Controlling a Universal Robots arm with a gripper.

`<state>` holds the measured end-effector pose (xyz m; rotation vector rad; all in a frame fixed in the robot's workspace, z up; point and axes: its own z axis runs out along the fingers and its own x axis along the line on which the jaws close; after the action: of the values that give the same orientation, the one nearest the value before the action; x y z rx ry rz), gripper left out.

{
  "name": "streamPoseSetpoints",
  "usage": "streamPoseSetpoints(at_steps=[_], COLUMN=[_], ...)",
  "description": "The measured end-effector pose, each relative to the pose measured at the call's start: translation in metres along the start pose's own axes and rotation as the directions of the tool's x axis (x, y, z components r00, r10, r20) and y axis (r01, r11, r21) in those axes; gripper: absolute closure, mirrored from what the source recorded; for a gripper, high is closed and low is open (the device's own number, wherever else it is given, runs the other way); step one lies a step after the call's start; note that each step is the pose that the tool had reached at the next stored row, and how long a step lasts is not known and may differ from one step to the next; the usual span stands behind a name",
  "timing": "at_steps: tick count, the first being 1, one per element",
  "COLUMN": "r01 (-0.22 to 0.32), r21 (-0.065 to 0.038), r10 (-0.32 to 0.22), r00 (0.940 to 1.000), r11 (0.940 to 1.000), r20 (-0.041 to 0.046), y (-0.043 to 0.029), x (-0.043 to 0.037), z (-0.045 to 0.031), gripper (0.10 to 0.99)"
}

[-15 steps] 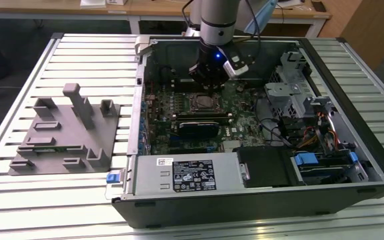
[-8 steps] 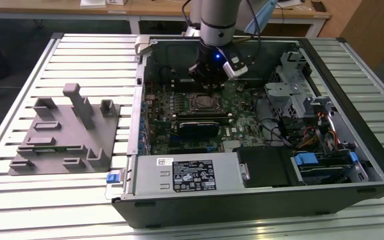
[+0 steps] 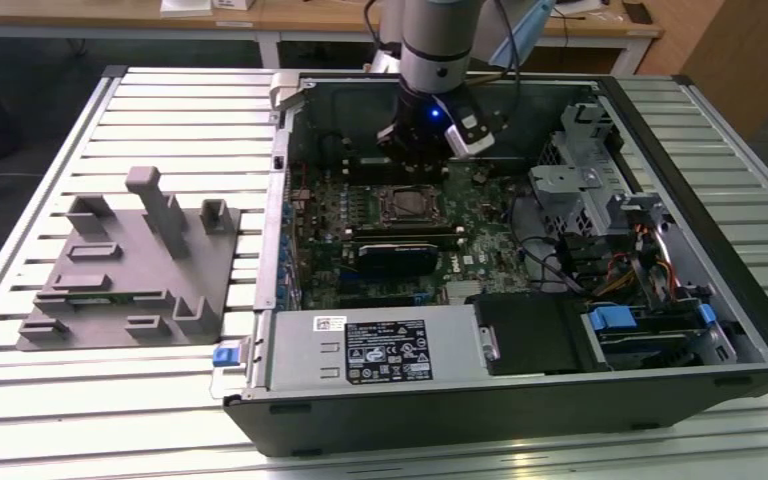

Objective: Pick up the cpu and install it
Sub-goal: 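Install the first cpu locking lever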

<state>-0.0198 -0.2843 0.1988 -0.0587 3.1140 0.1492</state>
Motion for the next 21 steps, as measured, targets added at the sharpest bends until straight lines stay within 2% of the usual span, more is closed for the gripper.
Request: streamPoseSetpoints(at_steps=[21], r01=[0.0], r21=[0.0], r10=[0.0], r00=[1.0], r11=[1.0], r20=[-0.001], y=[-0.0062], x=[-0.0022], z=[-0.0076], gripper=[0.98])
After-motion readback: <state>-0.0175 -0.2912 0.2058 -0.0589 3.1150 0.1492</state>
